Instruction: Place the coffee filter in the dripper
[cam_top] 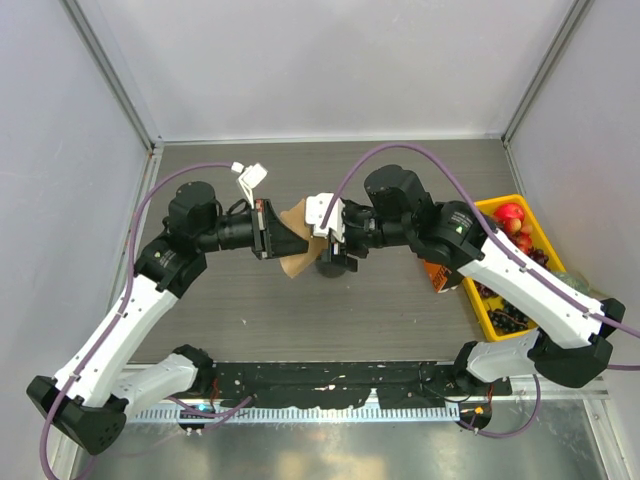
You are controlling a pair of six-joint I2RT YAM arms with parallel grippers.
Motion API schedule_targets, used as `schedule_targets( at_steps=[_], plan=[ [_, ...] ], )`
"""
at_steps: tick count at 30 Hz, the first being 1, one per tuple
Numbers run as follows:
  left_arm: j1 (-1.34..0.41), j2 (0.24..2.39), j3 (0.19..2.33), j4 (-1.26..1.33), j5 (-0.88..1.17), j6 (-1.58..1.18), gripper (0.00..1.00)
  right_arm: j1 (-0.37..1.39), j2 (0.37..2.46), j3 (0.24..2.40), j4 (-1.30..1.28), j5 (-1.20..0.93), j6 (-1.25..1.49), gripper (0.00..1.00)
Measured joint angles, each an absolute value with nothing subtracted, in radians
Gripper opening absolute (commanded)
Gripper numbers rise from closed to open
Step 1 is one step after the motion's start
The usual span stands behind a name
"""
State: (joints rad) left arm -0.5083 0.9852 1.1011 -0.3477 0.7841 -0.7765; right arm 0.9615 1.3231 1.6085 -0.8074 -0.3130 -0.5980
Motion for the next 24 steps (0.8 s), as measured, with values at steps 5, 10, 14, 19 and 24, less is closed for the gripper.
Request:
schedule_targets(
  at_steps=[5, 10, 14, 19, 24],
  plan=[
    [-0.508, 0.985, 1.094, -0.348, 0.782, -0.778, 0.13, 0.962, 1.323, 1.618, -0.805, -0.304, -0.6, 0.59],
    [-0.503, 0.985, 1.093, -0.352, 0.781, -0.772, 0.25, 0.962, 1.323, 1.618, -0.805, -0.3, -0.605, 0.56],
    [-0.488, 0.985, 1.093, -0.363, 0.782, -0.741, 0.32, 0.962, 1.322, 1.618, -0.81, -0.304, -0.612, 0.55],
    [-0.484, 0.973, 1.093, -0.383, 0.783, -0.652, 0.37, 0.959, 1.322, 1.618, -0.835, -0.353, -0.615, 0.48],
    [-0.484, 0.945, 1.102, -0.403, 0.797, -0.565, 0.42, 0.953, 1.322, 1.619, -0.878, -0.407, -0.613, 0.45]
  ],
)
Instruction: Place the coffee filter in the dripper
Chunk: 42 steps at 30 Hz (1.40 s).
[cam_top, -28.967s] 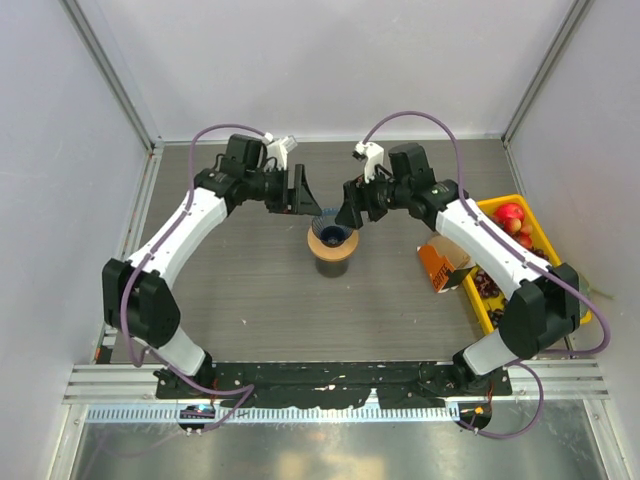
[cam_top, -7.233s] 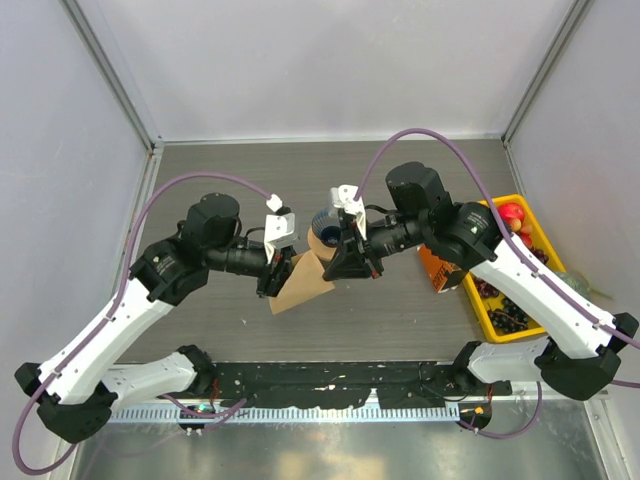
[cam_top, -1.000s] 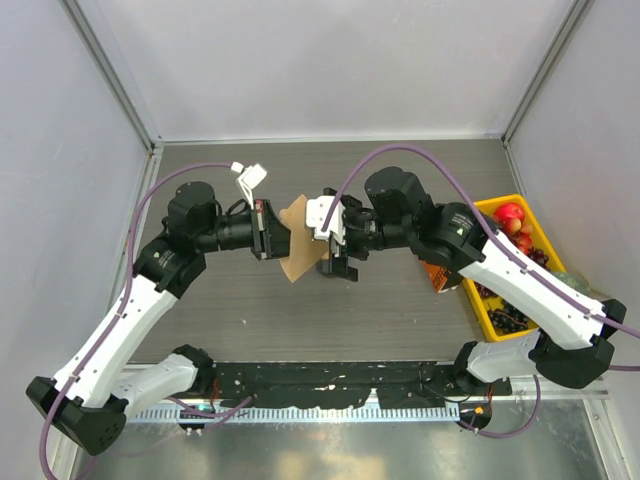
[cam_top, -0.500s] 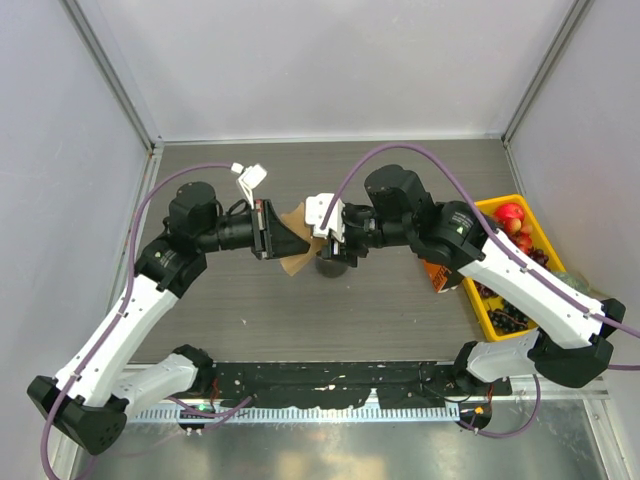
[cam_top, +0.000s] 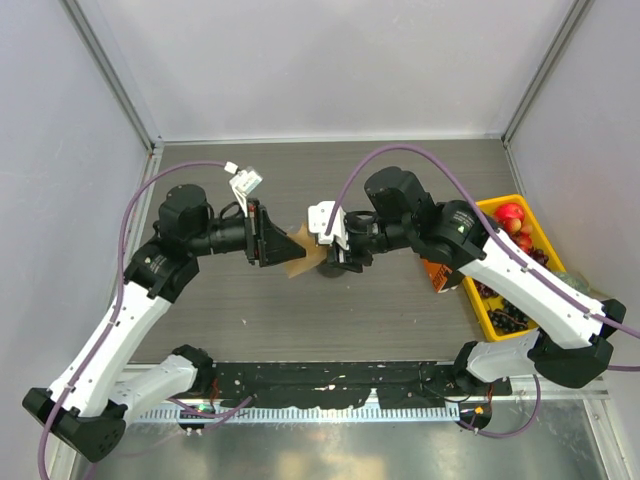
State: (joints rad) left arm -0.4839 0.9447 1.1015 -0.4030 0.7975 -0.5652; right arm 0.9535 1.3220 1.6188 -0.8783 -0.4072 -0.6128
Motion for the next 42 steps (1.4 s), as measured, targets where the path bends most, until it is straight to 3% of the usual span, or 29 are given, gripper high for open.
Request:
schedule_targets(
  at_steps=[7, 12, 15, 17, 19, 20, 26, 32, 42],
  plan=[
    [-0.484, 0.944, 1.143, -0.41, 0.825, -0.49, 0.47, 0.953, 1.331, 1.645, -0.916, -0.448, -0.602, 0.45],
    [-0.485, 0.942, 1.145, -0.417, 0.834, -0.466, 0.44, 0.949, 1.345, 1.664, -0.92, -0.457, -0.588, 0.46],
    [-0.494, 0.942, 1.145, -0.42, 0.838, -0.459, 0.33, 0.942, 1.357, 1.674, -0.928, -0.47, -0.574, 0.47],
    [-0.502, 0.943, 1.145, -0.421, 0.84, -0.458, 0.14, 0.938, 1.37, 1.691, -0.941, -0.483, -0.564, 0.52],
    [-0.509, 0.943, 1.146, -0.422, 0.845, -0.457, 0.0, 0.931, 1.384, 1.708, -0.954, -0.505, -0.551, 0.64],
    [-0.511, 0.943, 1.146, -0.424, 0.848, -0.457, 0.0, 0.928, 1.39, 1.714, -0.961, -0.516, -0.543, 0.73],
    [-0.506, 0.943, 1.146, -0.429, 0.826, -0.519, 0.0, 0.905, 1.39, 1.714, -0.958, -0.544, -0.513, 0.99],
    [-0.493, 0.944, 1.129, -0.372, 0.785, -0.687, 0.0, 0.901, 1.293, 1.579, -0.836, -0.503, -0.471, 0.96],
    [-0.482, 0.954, 1.108, -0.334, 0.763, -0.818, 0.0, 0.937, 1.29, 1.567, -0.751, -0.402, -0.468, 0.96]
  ],
)
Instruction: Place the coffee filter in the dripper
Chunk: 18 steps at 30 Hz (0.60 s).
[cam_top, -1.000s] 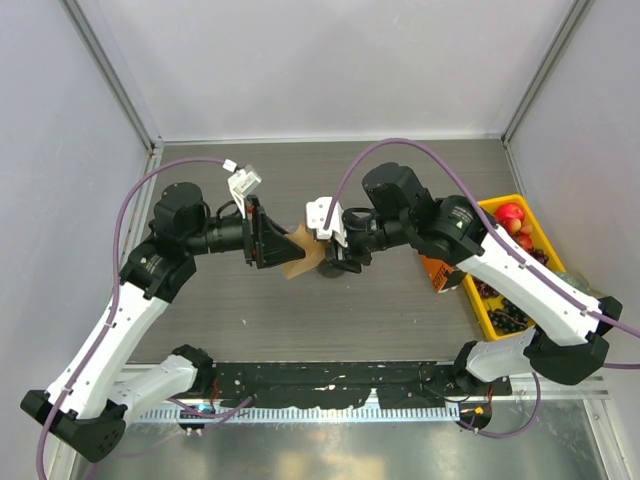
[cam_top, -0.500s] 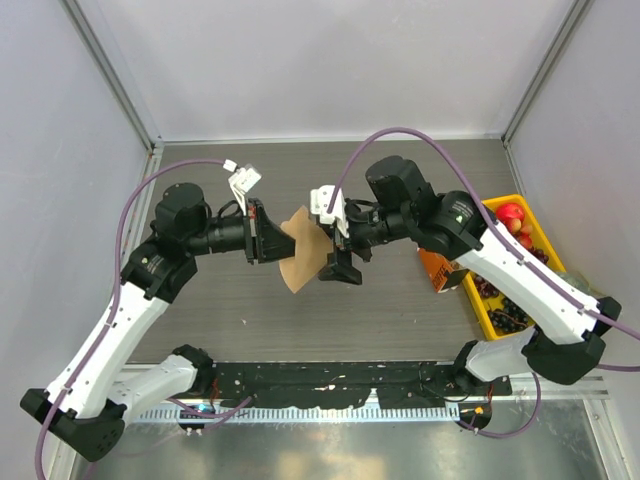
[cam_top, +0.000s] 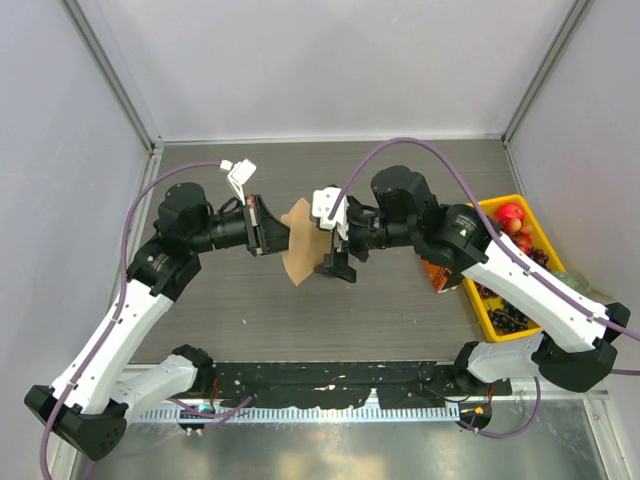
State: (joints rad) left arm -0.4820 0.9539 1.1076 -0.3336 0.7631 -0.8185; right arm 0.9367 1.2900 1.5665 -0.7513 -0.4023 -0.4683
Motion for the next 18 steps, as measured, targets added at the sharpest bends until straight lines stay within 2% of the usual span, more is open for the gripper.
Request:
schedule_targets(
  at_steps=[18],
  plan=[
    [-0.455, 0.976, 1.056, -0.252, 0.834, -0.933, 0.0, 0.962, 1.291, 1.566, -0.812, -0.296, -0.7, 0.95]
  ],
)
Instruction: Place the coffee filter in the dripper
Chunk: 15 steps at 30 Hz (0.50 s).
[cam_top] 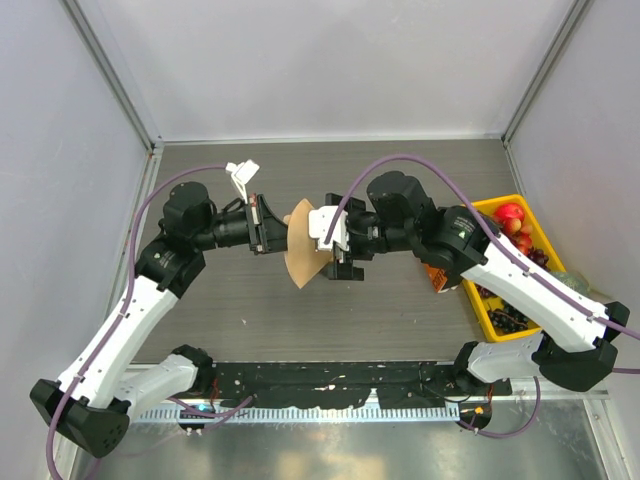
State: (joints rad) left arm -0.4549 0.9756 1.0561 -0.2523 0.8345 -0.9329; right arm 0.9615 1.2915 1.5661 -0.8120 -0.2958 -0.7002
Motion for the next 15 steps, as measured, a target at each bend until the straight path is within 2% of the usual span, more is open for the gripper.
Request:
schedule_targets(
  at_steps=[11, 14, 15],
  plan=[
    [-0.449, 0.978, 1.056, -0.221, 0.857, -0.959, 0.0, 0.963, 1.293, 1.567, -0.845, -0.26, -0.699, 0.96],
    [-0.449, 0.98, 1.056, -0.221, 0.857, -0.963, 0.0, 0.963, 1.305, 1.575, -0.836, -0.259, -0.681, 1.0],
    [-0.449, 0.98, 1.055, -0.221, 0.857, -0.963, 0.0, 0.963, 1.311, 1.58, -0.833, -0.26, -0.677, 0.93]
  ],
)
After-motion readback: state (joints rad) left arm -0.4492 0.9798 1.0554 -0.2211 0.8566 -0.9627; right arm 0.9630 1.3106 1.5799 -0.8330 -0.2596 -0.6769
